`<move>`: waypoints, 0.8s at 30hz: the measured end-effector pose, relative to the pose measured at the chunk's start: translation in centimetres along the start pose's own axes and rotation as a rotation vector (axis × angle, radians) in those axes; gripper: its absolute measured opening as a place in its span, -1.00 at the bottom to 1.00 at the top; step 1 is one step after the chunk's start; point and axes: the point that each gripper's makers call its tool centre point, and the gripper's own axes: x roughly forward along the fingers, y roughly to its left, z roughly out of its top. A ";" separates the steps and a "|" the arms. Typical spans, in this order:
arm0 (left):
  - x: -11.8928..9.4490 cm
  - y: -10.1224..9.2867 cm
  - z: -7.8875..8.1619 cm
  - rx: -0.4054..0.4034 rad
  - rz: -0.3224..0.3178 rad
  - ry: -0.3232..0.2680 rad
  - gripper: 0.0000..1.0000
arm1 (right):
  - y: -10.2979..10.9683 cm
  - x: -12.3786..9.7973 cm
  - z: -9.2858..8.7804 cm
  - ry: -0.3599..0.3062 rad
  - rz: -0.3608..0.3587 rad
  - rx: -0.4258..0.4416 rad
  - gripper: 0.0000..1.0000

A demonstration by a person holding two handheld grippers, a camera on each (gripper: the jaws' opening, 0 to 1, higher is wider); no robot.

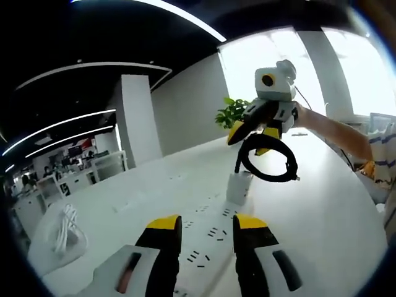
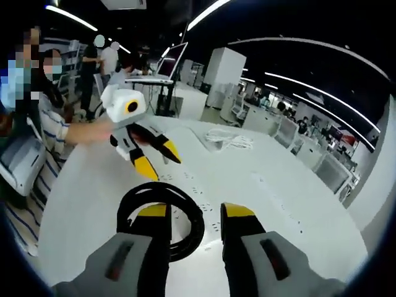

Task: Straighten the power strip on the desk, plug the charger into it

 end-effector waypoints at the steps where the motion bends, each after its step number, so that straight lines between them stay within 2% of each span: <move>1: -0.1 0.2 0.1 -0.003 0.003 -0.003 -0.33 | -0.1 -0.2 0.0 -0.010 -0.002 0.007 -0.38; 5: -0.4 0.8 0.2 -0.025 0.015 -0.005 -0.33 | -0.4 -0.9 0.4 -0.068 -0.021 0.014 -0.36; 6: -0.5 1.0 0.1 -0.035 0.018 0.000 -0.33 | -0.4 -1.1 0.6 -0.104 -0.027 0.022 -0.36; 11: -1.0 1.5 0.3 -0.058 0.031 -0.006 -0.34 | -0.3 -1.3 0.5 -0.161 -0.042 0.041 -0.38; 15: -1.4 2.0 0.3 -0.058 0.047 0.001 -0.34 | -0.8 -2.0 0.1 -0.188 -0.060 0.064 -0.38; 19: -1.8 2.7 0.0 -0.077 0.057 0.027 -0.33 | -1.4 -2.5 -0.1 -0.254 -0.076 0.117 -0.38; 24: -2.2 3.4 -0.5 -0.102 0.068 0.052 -0.34 | -1.9 -2.4 -1.2 -0.291 -0.108 0.137 -0.39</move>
